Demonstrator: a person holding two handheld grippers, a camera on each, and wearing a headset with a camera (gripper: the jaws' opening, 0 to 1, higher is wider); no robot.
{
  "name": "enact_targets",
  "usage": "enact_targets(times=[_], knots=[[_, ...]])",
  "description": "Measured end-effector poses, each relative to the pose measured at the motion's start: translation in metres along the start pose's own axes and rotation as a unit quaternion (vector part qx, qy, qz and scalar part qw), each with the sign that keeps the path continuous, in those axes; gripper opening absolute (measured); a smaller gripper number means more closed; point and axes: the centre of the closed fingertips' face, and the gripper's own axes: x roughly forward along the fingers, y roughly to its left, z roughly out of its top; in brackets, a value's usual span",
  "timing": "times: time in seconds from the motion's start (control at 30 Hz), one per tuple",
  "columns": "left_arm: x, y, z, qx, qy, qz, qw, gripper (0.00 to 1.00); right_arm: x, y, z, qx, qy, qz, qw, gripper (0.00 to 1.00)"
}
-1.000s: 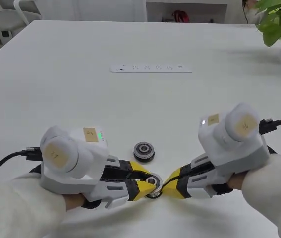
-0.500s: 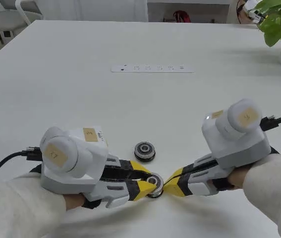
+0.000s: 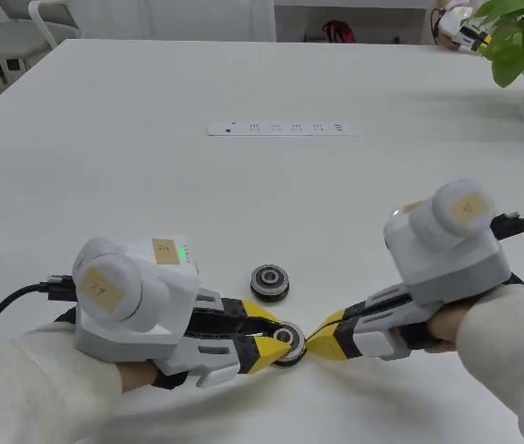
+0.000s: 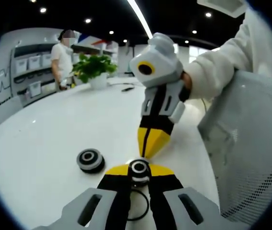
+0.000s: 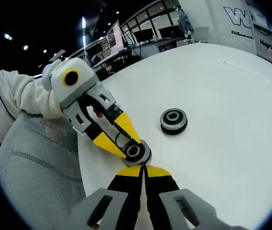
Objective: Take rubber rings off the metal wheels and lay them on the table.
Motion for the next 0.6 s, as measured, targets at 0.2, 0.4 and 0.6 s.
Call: enact_targets(times=[0.2, 0.4, 0.6], knots=[[0.0001, 0.0000, -0.0001, -0.001, 0.000, 0.000, 1.0000, 0.14, -0.0008, 0.0014, 0.0015, 0.015, -0.008, 0.003, 0.9998, 0.00], [0.0000, 0.0001, -0.0002, 0.000, 0.000, 0.000, 1.0000, 0.14, -0.0005, 0.0023, 0.0041, 0.022, -0.013, 0.005, 0.9997, 0.00], [-0.0002, 0.0004, -0.0004, 0.001, 0.000, 0.001, 1.0000, 0.14, -0.0019, 0.0030, 0.0085, 0.036, -0.024, 0.011, 0.9990, 0.00]])
